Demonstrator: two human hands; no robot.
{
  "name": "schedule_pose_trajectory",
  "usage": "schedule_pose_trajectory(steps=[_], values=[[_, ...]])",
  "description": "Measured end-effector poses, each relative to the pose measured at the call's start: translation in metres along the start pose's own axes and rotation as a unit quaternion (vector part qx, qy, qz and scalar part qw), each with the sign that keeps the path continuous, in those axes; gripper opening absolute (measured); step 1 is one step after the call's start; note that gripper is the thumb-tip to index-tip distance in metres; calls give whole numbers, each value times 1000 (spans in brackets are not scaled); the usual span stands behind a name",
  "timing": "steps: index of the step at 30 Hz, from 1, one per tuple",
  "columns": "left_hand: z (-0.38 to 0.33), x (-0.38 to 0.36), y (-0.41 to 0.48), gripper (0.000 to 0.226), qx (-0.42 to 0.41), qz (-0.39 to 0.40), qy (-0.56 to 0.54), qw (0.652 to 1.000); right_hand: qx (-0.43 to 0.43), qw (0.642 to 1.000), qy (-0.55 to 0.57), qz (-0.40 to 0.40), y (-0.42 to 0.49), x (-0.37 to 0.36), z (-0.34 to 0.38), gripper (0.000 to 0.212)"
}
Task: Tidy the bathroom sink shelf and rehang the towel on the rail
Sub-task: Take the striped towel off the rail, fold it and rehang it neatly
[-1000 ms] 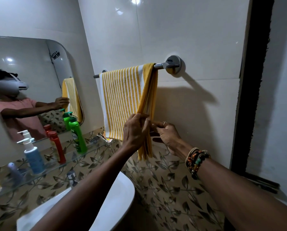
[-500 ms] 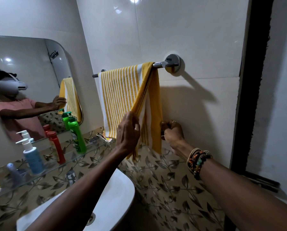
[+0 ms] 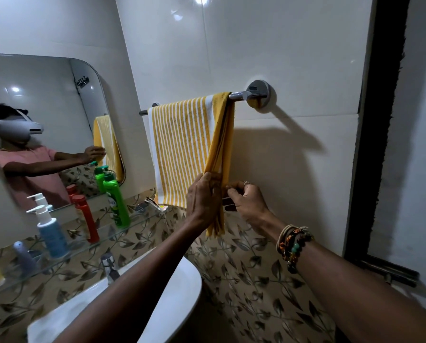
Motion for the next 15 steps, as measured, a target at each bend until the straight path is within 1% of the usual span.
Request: schedule_pose_trajectory(steps=[1,3,5,7,9,11,12,13,14,15], values=[[1,0,-2,21,5,-7,-14,1000,4,1000,-1,2,0,-1,-1,14],[5,-1,-8,30,13,-16,-49,999,6,1000,-6,6,-1,-2,-4,12],[9,-5,-12,47,20,-16,-73,997,0,1000,-5,14,-3,-3,-10,13],[14,-10,-14,63,30,0,-75,997,-17,1000,7,19,-3,-3,-15,17],[15,-14,-17,74,18,8,-70,997,-31,999,27,15,-2,-1,-17,19],[14,-14,-20,80,-3,1,-78,997,-29,999,42,9,-1,0,-15,17],[14,-14,-20,79,-6,0,-83,997,-23,998,50,9,-1,-1,-13,20],[13,-15,-22,74,-11,4,-76,997,-19,998,55,10,-1,-1,-12,34],[10,-15,-23,63,-31,8,-56,998,-17,999,51,8,-1,-2,-10,50],[6,-15,-25,44,-62,9,-33,997,-12,1000,29,-1,0,-3,-8,61]])
Point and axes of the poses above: each hand's wrist, its own y-axis towards the middle knuckle, its own x-axis out of the back of the hand, z = x × y, the point moved 7 cm from there along y, towards the middle knuckle, and after that the axes turned 6 degrees about y, right-handed, at the moved point
